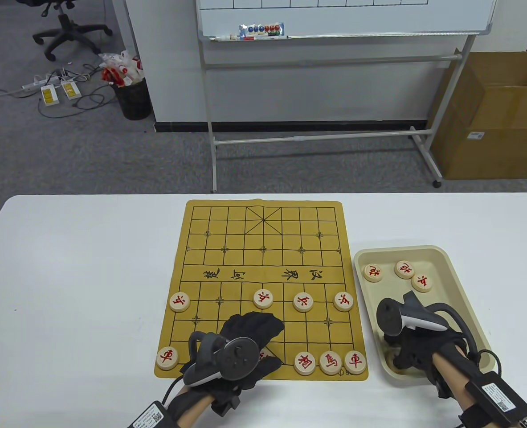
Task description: Set up Chinese chess pieces
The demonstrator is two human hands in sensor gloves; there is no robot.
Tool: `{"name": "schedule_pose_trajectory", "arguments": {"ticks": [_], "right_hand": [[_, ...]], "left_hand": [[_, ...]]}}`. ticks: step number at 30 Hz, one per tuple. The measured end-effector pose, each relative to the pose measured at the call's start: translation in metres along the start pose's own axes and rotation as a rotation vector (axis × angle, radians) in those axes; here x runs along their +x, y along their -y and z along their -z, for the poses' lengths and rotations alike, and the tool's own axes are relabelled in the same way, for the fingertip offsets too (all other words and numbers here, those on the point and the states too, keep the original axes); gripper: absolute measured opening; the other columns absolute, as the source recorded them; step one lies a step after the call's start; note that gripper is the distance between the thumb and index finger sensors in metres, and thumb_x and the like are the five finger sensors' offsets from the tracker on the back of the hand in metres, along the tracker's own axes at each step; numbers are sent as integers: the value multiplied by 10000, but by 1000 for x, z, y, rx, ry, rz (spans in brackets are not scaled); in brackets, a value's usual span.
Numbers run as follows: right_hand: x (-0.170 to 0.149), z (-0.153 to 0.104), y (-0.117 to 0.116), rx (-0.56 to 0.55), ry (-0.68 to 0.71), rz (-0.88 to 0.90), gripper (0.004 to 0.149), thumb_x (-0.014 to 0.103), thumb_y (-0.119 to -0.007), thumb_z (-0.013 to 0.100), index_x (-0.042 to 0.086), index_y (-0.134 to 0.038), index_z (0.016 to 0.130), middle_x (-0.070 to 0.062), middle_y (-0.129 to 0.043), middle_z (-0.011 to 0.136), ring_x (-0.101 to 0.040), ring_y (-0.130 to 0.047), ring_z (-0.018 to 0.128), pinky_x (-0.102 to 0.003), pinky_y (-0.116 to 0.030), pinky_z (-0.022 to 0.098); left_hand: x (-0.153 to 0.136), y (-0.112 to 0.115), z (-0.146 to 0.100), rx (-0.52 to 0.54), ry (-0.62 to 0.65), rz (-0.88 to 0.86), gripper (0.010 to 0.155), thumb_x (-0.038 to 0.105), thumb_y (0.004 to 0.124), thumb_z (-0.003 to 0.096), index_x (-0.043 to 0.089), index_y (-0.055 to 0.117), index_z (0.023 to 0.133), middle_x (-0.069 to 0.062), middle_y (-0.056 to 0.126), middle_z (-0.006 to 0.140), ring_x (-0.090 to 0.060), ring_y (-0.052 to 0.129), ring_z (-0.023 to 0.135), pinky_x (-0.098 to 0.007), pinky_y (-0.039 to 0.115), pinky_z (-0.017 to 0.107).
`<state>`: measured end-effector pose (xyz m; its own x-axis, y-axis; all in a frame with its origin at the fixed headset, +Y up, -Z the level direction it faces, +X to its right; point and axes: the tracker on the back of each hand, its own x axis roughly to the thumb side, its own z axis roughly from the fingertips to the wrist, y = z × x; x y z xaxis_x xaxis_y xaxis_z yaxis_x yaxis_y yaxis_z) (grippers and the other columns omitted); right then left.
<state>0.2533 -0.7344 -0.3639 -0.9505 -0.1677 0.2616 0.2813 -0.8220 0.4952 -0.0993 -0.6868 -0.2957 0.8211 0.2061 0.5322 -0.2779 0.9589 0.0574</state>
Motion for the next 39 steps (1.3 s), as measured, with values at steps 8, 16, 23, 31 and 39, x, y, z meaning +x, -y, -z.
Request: {"name": "schedule_pose_trajectory", "arguments": {"ticks": [8,16,23,31,39], "right_hand": [[2,0,-2,-24,-9,8,693,435,-929,379,200,-738,1002,-60,-870,939,-284,-891,813,-589,-597,745],[1,-2,3,-12,-33,-8,571,448,-913,367,246,-785,886,-2,-873,843,-251,-883,752,-575,-604,744],[16,-42,56,-282,-5,19,522,465,-899,381,243,-810,845,-3,-927,788,-246,-944,693,-569,-655,719],[126,-48,72,-411,357,280,513,475,-890,387,228,-833,833,-7,-977,749,-240,-991,642,-566,-684,698],[192,-7,60,-320,412,134,512,442,-881,398,234,-809,860,-8,-954,795,-246,-967,698,-593,-637,720]], "left_hand": [[-1,-2,0,13,-3,-10,771,587,765,342,302,578,1034,23,678,1112,-249,720,1053,-586,608,769],[-1,-3,0,18,9,-12,777,595,758,341,310,569,1038,31,665,1121,-243,706,1065,-588,599,775],[-4,-10,-2,39,2,-45,788,598,751,342,309,555,1048,26,644,1134,-249,686,1077,-594,583,782],[-17,-13,-2,67,-48,-45,787,603,723,350,303,541,1055,16,637,1138,-259,679,1078,-594,582,780],[-33,-24,-3,122,-116,-78,792,598,716,359,296,521,1065,11,615,1148,-264,657,1086,-596,567,785]]}}
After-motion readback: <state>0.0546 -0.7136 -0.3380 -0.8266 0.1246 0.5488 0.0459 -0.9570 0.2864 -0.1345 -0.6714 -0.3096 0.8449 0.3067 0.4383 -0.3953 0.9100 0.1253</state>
